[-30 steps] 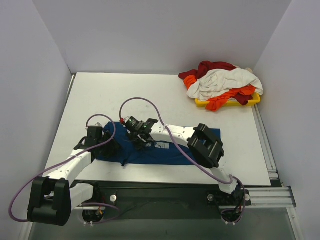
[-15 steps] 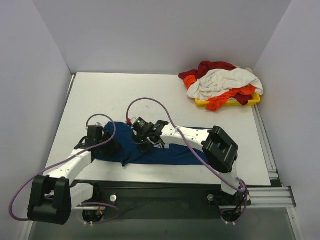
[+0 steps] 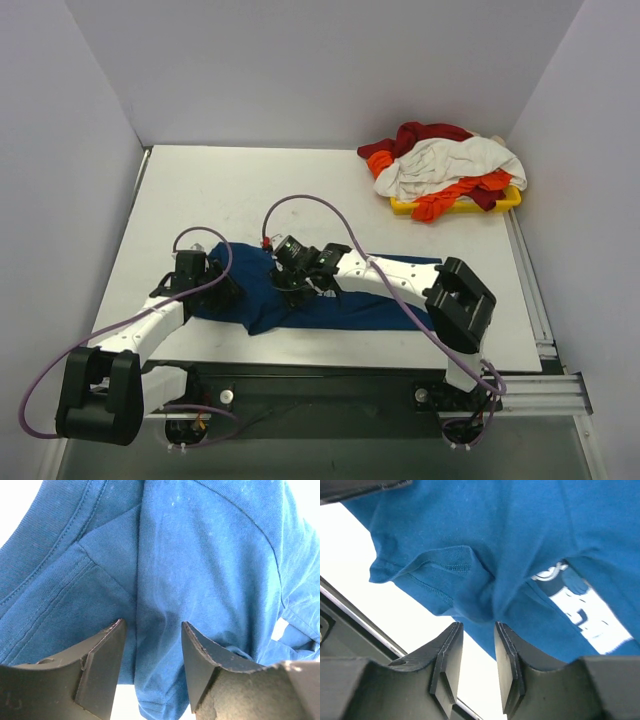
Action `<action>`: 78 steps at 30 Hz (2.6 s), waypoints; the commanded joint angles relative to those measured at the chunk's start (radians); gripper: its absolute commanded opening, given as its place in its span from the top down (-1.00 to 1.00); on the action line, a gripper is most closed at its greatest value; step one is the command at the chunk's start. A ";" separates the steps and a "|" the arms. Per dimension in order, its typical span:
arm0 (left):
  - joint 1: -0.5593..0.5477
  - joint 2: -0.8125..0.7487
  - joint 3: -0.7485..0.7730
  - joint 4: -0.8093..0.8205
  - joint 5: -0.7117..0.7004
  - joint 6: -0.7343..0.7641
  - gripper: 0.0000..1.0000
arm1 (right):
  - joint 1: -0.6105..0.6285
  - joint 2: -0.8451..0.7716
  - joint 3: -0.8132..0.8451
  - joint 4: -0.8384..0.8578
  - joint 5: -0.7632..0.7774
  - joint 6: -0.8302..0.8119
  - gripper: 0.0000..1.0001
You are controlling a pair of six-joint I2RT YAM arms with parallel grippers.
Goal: Fold and stack the t-shirts
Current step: Fold the other side of the tshirt into a rectangle
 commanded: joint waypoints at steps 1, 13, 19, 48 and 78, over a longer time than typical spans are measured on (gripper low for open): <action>0.001 0.025 -0.017 -0.051 -0.038 0.008 -0.16 | 0.002 -0.082 -0.004 -0.058 0.078 0.006 0.35; 0.001 -0.040 -0.014 -0.107 -0.049 0.011 -0.12 | 0.011 -0.024 0.094 -0.070 0.049 0.013 0.11; 0.023 -0.111 0.068 -0.172 -0.047 0.016 -0.12 | -0.041 0.030 0.133 -0.069 0.032 0.050 0.03; 0.207 0.509 0.530 0.086 -0.006 0.118 -0.20 | -0.244 0.044 0.045 -0.009 -0.074 0.109 -0.05; 0.230 0.613 0.544 0.163 0.074 0.066 1.00 | -0.472 -0.035 -0.137 0.012 0.081 0.099 -0.04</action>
